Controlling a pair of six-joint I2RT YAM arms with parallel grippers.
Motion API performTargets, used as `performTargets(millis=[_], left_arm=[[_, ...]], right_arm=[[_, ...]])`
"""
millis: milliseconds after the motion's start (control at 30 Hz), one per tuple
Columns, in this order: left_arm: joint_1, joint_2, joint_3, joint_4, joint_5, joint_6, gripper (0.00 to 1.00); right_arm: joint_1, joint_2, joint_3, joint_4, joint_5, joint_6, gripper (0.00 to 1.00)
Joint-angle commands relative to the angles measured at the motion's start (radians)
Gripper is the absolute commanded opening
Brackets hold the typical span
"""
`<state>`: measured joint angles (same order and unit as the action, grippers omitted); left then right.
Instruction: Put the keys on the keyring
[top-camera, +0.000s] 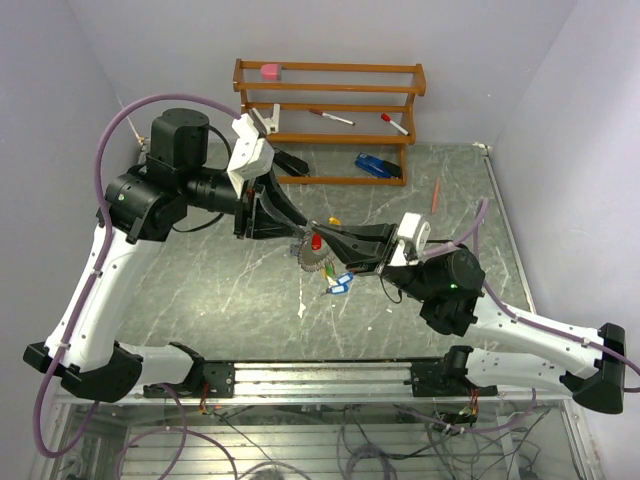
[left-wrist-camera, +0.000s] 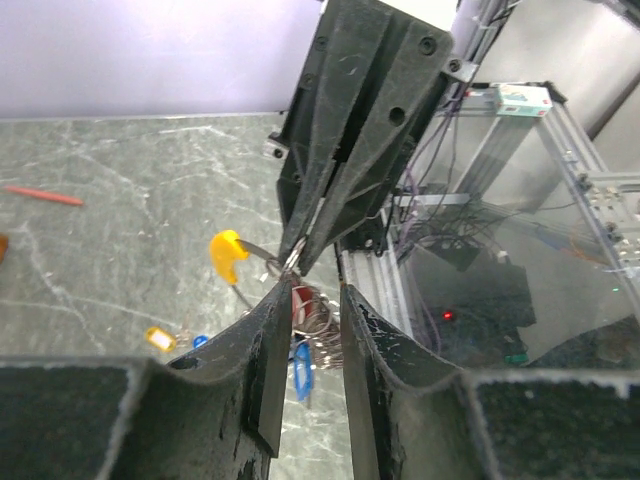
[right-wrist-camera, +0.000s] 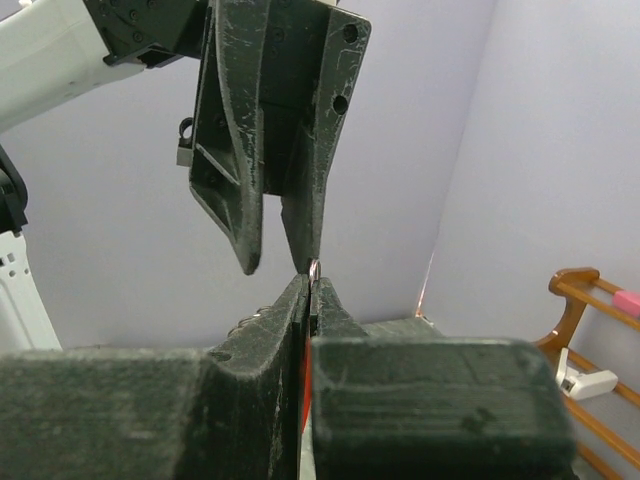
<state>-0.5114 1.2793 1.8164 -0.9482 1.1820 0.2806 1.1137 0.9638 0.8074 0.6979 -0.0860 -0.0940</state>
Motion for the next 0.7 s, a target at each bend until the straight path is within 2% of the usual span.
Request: performTargets(millis=[0,200,467,667], left_arm=[[0.002,-0.009,0.011,-0.015,-0.118,0.038,0.35],[0.002,-0.042,-0.02,0.076,-0.146,-0.012,0.34],[0.002,-0.028,-0.042,0.1,-0.055,-0.033,0.35],[0.003,-0.019,-0.056,0.094,-0.061,-0.013,0.35]], right_arm=[[-0.002,-0.009,0.037,0.024,-0.003,-0.007,0.0],[-0.002,-0.021,0.039,0.011,-0.004,-0.005,0.0],[-0.002,-0.009,0.044,0.019,-0.014,0.005,0.0],[-0.001,0.007,0.056,0.028,-0.029,0.012,0.0]])
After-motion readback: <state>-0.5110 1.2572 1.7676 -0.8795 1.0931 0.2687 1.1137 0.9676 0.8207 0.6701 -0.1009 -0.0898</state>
